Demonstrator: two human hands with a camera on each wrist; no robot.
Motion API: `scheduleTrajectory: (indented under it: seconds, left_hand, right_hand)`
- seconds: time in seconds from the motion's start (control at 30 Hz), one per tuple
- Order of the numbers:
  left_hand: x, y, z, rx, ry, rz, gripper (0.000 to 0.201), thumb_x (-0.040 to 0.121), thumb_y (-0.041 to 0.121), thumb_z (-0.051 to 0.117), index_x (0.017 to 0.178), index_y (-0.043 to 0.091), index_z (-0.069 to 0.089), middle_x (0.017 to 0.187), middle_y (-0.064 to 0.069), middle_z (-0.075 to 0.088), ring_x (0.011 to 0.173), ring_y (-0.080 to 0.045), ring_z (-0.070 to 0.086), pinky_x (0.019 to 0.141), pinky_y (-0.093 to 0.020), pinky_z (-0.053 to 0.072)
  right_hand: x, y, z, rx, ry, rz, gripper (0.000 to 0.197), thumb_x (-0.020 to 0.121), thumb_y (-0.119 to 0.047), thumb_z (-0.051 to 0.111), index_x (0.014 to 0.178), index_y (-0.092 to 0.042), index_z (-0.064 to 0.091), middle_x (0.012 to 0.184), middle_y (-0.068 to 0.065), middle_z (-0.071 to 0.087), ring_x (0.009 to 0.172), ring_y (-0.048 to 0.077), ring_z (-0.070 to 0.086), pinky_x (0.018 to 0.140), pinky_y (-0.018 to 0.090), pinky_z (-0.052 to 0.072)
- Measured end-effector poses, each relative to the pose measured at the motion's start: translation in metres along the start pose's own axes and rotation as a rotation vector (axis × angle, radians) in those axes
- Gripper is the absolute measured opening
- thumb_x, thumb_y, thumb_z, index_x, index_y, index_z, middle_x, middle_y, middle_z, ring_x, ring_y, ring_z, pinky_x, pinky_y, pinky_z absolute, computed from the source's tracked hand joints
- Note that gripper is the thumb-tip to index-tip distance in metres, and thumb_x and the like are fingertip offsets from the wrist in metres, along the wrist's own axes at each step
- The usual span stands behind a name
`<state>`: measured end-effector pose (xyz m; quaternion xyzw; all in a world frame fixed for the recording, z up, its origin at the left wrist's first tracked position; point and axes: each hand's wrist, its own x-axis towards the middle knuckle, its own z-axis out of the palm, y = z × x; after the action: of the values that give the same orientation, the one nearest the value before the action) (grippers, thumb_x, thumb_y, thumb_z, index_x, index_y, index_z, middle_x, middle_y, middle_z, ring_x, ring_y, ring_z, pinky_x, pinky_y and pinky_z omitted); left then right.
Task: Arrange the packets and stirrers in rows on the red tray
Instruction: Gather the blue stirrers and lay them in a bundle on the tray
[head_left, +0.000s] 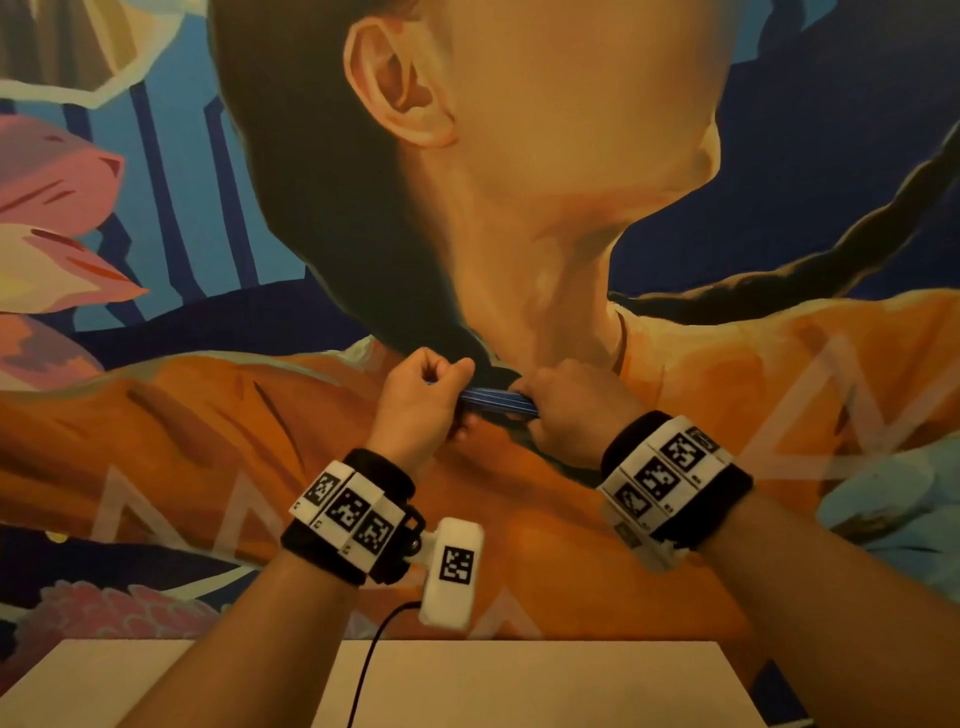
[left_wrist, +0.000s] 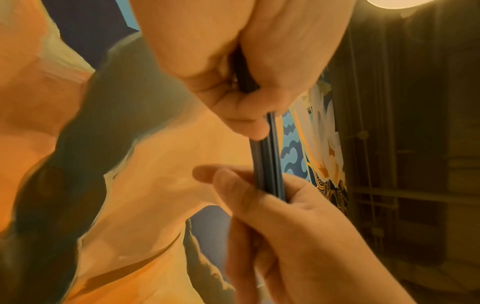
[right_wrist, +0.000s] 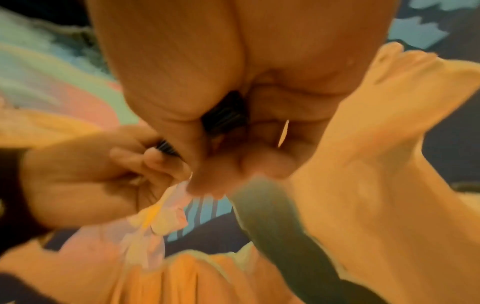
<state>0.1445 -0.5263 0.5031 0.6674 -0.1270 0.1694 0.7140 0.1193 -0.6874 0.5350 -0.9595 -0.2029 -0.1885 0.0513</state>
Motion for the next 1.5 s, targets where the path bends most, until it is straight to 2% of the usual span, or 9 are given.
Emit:
scheduleTrajectory:
  seconds: [0.17,0.47,0.63,0.73,0.83,1.0,1.27,1.4,1.5]
  left_hand:
    - [0.009,-0.006,-0.005,-0.091,-0.032,-0.254,0.031,0.100,0.029,0.058,0.074,0.018,0.044,0.065,-0.005,0.051,0.043,-0.010,0.044,0.036,-0.019,0.033]
    - [0.005,-0.018,0.012,-0.051,0.026,-0.010,0.031,0.103,0.014,0.049,0.074,0.016,0.037,0.082,-0.020,0.051,0.038,-0.014,0.035,0.034,-0.020,0.028]
    - [0.002,-0.033,0.011,0.054,0.104,0.125,0.028,0.101,0.015,0.053,0.076,0.014,0.041,0.060,-0.015,0.048,0.036,-0.015,0.042,0.034,-0.023,0.033]
    - [-0.010,-0.053,0.012,-0.161,0.128,-0.070,0.030,0.095,0.036,0.063,0.078,0.015,0.049,0.055,-0.001,0.050,0.043,-0.012,0.046,0.038,-0.021,0.037]
    - [-0.028,-0.084,0.019,-0.384,0.002,-0.347,0.051,0.078,0.055,0.064,0.102,0.010,0.061,0.080,-0.005,0.064,0.072,-0.016,0.061,0.063,-0.024,0.052]
    - [-0.048,-0.129,0.034,-0.568,0.091,-0.509,0.024,0.103,0.026,0.049,0.114,0.008,0.058,0.112,-0.009,0.073,0.104,-0.023,0.067,0.090,-0.034,0.052]
    - [-0.084,-0.211,0.016,-0.565,0.290,-0.801,0.034,0.109,0.015,0.034,0.077,0.010,0.046,0.070,-0.002,0.044,0.057,-0.013,0.045,0.055,-0.024,0.044]
    - [-0.122,-0.282,-0.010,-0.271,0.238,-1.039,0.020,0.107,0.008,0.035,0.093,0.005,0.049,0.067,-0.005,0.040,0.057,-0.018,0.039,0.056,-0.033,0.040]
    - [-0.165,-0.333,-0.027,-0.008,0.061,-1.245,0.023,0.104,0.001,0.040,0.085,0.002,0.053,0.058,-0.008,0.050,0.053,-0.023,0.047,0.049,-0.033,0.048]
  right_hand:
    - [-0.001,0.003,0.006,-0.172,0.049,-0.011,0.024,0.099,-0.029,0.045,0.113,-0.033,0.063,0.068,-0.009,0.046,0.066,0.013,0.048,0.055,0.026,0.032]
    - [0.003,0.003,0.015,-0.051,0.045,0.107,0.017,0.095,-0.030,0.054,0.106,-0.031,0.066,0.077,-0.007,0.055,0.068,0.012,0.052,0.049,0.022,0.033]
    - [0.004,0.004,0.035,-0.106,-0.023,0.195,0.019,0.094,-0.036,0.051,0.102,-0.024,0.063,0.085,0.000,0.061,0.077,0.019,0.060,0.073,0.035,0.053]
    - [0.001,0.004,0.056,-0.052,-0.037,0.222,0.020,0.093,-0.028,0.049,0.107,-0.021,0.062,0.097,0.005,0.062,0.088,0.028,0.061,0.072,0.036,0.046]
    - [-0.007,0.002,0.084,0.030,-0.060,0.287,0.020,0.093,-0.026,0.049,0.109,-0.020,0.060,0.104,0.008,0.064,0.098,0.032,0.062,0.075,0.038,0.045]
    - [-0.023,-0.005,0.141,0.124,-0.062,0.321,0.025,0.093,-0.022,0.054,0.116,-0.025,0.045,0.079,-0.003,0.055,0.078,0.023,0.063,0.070,0.037,0.053]
    - [-0.079,-0.016,0.253,0.262,-0.365,0.211,0.086,0.086,-0.022,0.061,0.143,-0.042,-0.001,0.090,0.007,0.066,0.071,0.030,0.060,0.059,0.036,0.049]
    - [-0.123,-0.011,0.308,0.408,-0.605,0.294,0.094,0.083,-0.033,0.068,0.147,-0.043,0.000,0.085,0.010,0.063,0.065,0.029,0.061,0.058,0.038,0.055]
    - [-0.163,-0.005,0.354,0.448,-0.783,0.390,0.080,0.085,-0.034,0.069,0.146,-0.037,0.018,0.104,0.012,0.062,0.072,0.027,0.060,0.066,0.038,0.056]
